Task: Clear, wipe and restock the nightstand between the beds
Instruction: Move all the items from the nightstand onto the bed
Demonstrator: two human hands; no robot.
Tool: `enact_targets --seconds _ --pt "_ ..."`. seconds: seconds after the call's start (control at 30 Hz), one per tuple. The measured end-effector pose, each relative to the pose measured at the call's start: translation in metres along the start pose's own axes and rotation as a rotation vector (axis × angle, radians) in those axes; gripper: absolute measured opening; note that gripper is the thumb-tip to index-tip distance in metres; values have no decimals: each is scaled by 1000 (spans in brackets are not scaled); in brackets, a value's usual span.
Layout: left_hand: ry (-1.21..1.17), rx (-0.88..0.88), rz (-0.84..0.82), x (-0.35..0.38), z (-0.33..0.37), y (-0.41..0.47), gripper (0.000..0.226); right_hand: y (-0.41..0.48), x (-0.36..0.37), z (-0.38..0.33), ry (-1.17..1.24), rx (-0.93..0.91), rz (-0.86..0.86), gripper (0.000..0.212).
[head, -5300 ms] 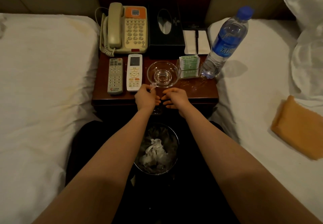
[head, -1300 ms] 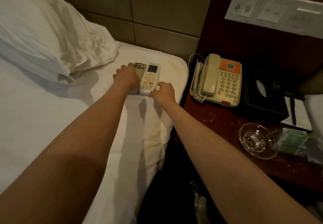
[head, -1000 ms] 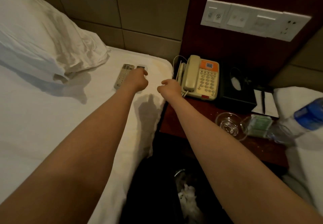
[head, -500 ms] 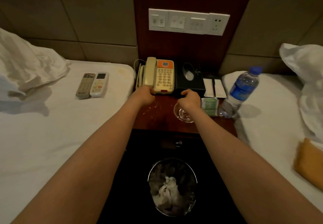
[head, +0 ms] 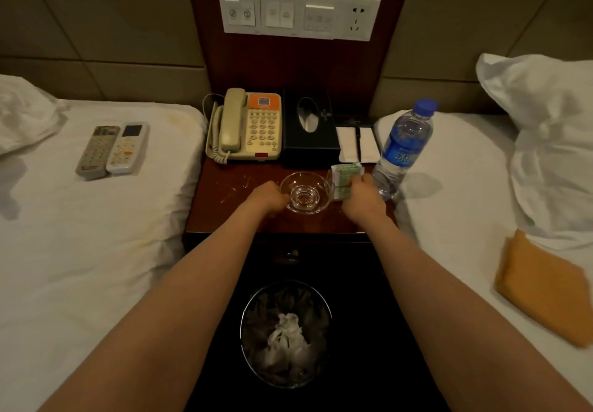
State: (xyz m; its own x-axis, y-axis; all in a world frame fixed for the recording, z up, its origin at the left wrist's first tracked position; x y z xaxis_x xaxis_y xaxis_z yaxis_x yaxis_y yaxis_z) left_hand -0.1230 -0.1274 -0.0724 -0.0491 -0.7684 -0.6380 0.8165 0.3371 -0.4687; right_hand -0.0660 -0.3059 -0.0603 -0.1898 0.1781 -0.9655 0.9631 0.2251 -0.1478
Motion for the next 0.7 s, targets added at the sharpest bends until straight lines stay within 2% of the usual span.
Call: enact_targets --seconds 0.13,0.23,0.37,0.47,0.6,0.7 --pt "-56 -61 12 18 -2 9 50 6 0 5 -33 -54 28 45" --pt "-142 -110 59 24 -1 14 54 13 0 5 -73 -94 62 44" --pt "-329 -149 58 30 -8 24 56 24 13 4 -105 -102 -38 35" --pt "-491 -176 -17 37 -9 26 41 28 23 4 -110 -120 -92 30" --pt "-698 -236 22 35 -15 29 24 31 25 5 -78 -122 -11 26" --pt "-621 -198 70 28 -14 28 14 30 21 4 -69 -112 6 23"
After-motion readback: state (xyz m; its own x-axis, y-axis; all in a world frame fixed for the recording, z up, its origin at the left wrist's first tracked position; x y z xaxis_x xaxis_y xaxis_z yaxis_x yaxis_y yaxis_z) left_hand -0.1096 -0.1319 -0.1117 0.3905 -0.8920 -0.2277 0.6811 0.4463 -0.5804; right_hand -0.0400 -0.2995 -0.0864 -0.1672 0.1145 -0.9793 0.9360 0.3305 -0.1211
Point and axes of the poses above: each hand's wrist, its own y-axis towards the middle knuckle, its own x-axis out of the palm, z = x × y, the point moved 5 cm from there along y, towards the middle knuckle, and after that the axes turned 6 degrees about -y, right-handed, at the moved point
